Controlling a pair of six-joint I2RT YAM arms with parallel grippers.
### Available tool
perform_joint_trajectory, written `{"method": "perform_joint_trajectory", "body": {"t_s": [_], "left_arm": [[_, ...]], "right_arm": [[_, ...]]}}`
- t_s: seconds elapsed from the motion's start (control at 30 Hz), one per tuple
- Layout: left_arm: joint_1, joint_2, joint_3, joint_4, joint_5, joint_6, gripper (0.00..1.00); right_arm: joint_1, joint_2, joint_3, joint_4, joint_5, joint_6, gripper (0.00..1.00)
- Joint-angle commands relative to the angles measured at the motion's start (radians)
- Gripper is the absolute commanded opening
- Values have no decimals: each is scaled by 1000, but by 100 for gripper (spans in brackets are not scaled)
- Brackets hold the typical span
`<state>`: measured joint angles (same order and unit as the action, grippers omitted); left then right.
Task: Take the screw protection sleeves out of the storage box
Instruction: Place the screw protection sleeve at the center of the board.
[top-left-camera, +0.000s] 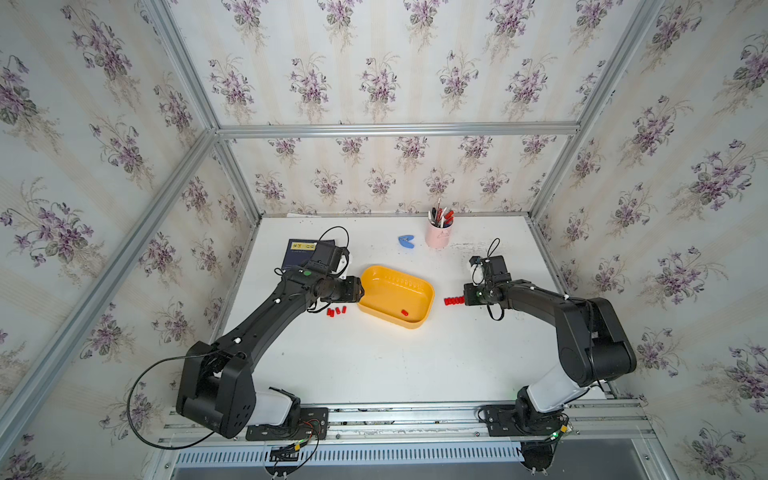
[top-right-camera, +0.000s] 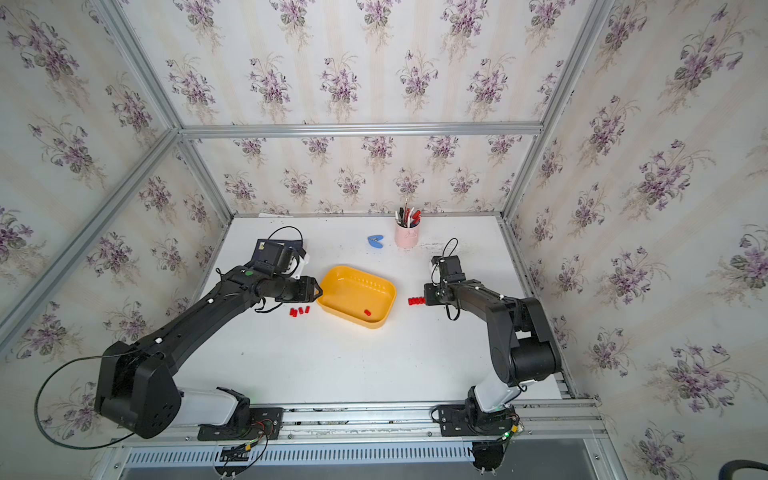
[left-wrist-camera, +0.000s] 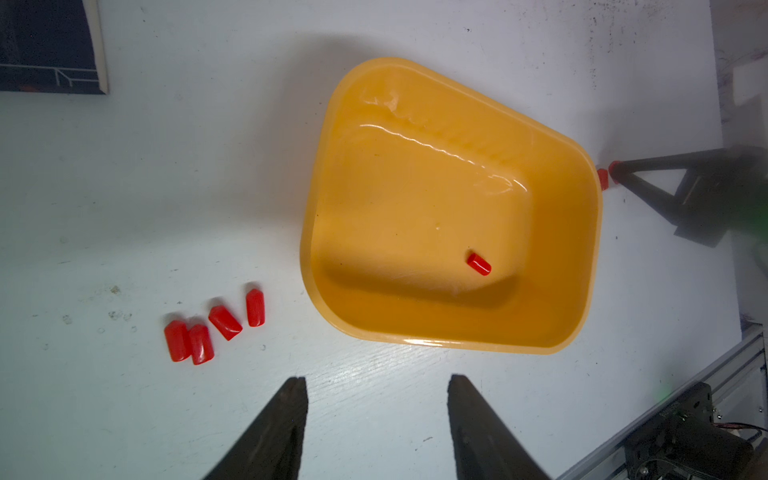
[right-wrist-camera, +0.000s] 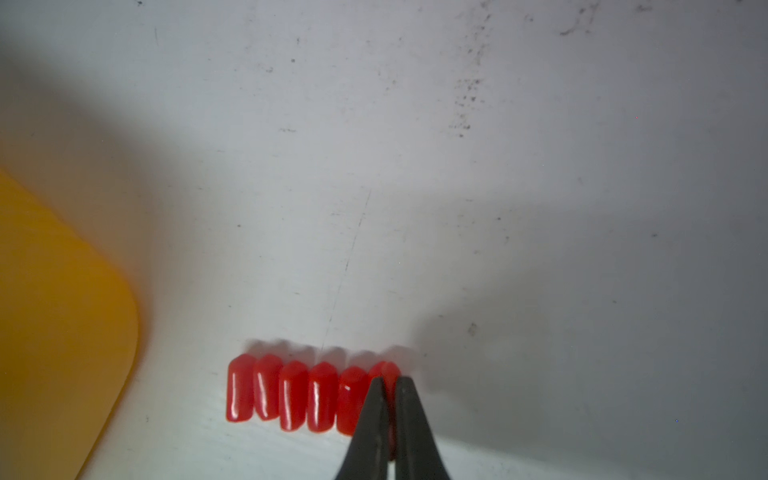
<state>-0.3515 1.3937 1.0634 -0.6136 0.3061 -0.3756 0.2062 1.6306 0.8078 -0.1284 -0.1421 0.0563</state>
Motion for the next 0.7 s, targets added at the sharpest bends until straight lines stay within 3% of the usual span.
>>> {"method": "perform_joint_trajectory", "body": {"t_s": [0.0, 0.27, 0.67], "left_arm": [[-1, 4, 12, -13, -13, 7, 59], [-8, 8, 17, -17, -18, 9, 59], [-21, 6, 17, -21, -28, 13, 59]], "right_arm": [[-2, 3, -1, 11, 10, -6, 9], [-3, -2, -12, 11, 12, -6, 10], [-7, -13, -11, 2, 14, 0, 21]]}}
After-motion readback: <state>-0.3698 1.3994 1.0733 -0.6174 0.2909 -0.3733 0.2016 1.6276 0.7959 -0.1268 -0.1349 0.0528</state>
